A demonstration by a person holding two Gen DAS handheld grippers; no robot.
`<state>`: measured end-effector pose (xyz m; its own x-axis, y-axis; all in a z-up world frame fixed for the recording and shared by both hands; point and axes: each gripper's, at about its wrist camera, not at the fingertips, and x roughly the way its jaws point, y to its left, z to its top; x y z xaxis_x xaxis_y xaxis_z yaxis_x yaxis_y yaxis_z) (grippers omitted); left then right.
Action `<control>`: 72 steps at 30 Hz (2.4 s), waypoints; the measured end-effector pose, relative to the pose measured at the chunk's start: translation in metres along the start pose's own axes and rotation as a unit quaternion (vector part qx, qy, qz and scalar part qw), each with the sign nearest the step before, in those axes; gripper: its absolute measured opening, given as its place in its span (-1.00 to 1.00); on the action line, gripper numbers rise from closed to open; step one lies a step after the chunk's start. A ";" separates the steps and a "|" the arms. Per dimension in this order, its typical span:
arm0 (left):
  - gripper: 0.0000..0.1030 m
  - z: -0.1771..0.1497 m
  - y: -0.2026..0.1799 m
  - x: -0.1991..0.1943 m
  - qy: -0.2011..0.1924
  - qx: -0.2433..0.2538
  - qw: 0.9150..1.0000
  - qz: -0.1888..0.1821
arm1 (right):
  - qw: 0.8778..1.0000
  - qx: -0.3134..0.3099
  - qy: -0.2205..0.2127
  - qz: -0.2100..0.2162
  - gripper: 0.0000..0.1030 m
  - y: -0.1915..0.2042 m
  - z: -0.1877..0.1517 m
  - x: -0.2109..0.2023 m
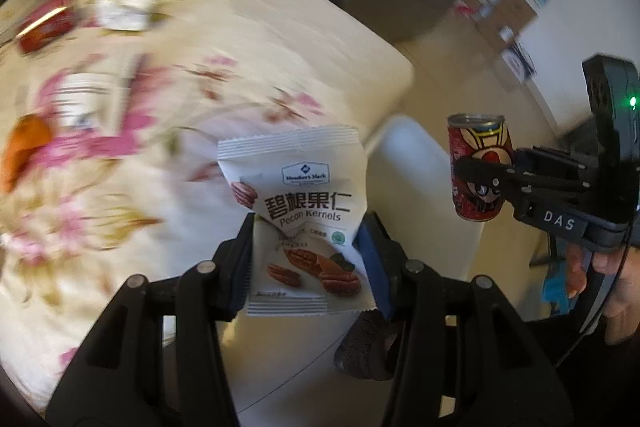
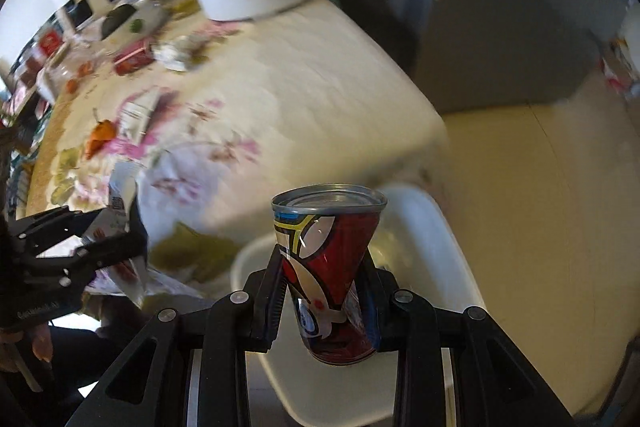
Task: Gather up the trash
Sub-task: 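Carry the red can and pecan bag over the white bin with both tools, then open both tools to drop the can and pecan bag into the bin, then move both open tools back over the orange bag on the table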
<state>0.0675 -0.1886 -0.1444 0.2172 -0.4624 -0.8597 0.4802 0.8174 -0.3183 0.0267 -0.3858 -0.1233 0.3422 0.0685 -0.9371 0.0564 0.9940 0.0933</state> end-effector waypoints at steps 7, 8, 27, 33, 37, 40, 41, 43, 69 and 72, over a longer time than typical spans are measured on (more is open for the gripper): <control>-0.01 0.000 -0.049 0.046 0.033 0.054 0.998 -0.011 | 0.999 0.026 0.027 -0.012 -0.36 -0.042 -0.024 0.011; -0.01 0.000 -0.053 0.051 0.036 0.060 0.997 -0.011 | 0.999 0.030 0.030 -0.013 -0.36 -0.047 -0.025 0.012; 0.60 0.014 -0.022 0.027 0.027 0.028 0.999 0.009 | 0.990 0.058 0.125 -0.011 -0.35 -0.078 -0.049 0.067; 0.60 0.012 0.004 0.013 0.016 0.000 1.000 0.020 | 0.985 0.054 0.161 -0.032 -0.12 -0.076 -0.051 0.085; 0.60 0.010 0.017 -0.001 0.003 -0.009 0.999 0.035 | 0.987 0.061 0.144 -0.029 0.26 -0.076 -0.047 0.076; 0.60 0.010 0.025 -0.009 -0.009 -0.017 0.999 0.043 | 0.988 0.062 0.136 -0.026 0.26 -0.073 -0.043 0.069; 0.61 0.005 0.028 -0.016 -0.012 -0.020 0.999 0.045 | 0.989 0.061 0.132 -0.026 0.26 -0.072 -0.042 0.066; 0.61 0.005 0.035 -0.021 -0.017 -0.027 0.998 0.048 | 0.990 0.061 0.123 -0.022 0.26 -0.068 -0.037 0.060; 0.64 -0.009 0.169 -0.087 -0.054 -0.153 0.981 0.109 | 0.999 -0.001 0.042 0.020 0.44 0.047 0.043 0.027; 0.64 -0.011 0.186 -0.086 -0.062 -0.138 0.981 0.118 | 0.999 -0.013 0.040 0.023 0.45 0.067 0.051 0.029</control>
<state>0.1287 0.0075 -0.1344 0.4044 -0.2731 -0.8729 0.1593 0.9608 -0.2268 0.0882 -0.3216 -0.1275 0.2683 0.1191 -0.9559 0.0168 0.9916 0.1283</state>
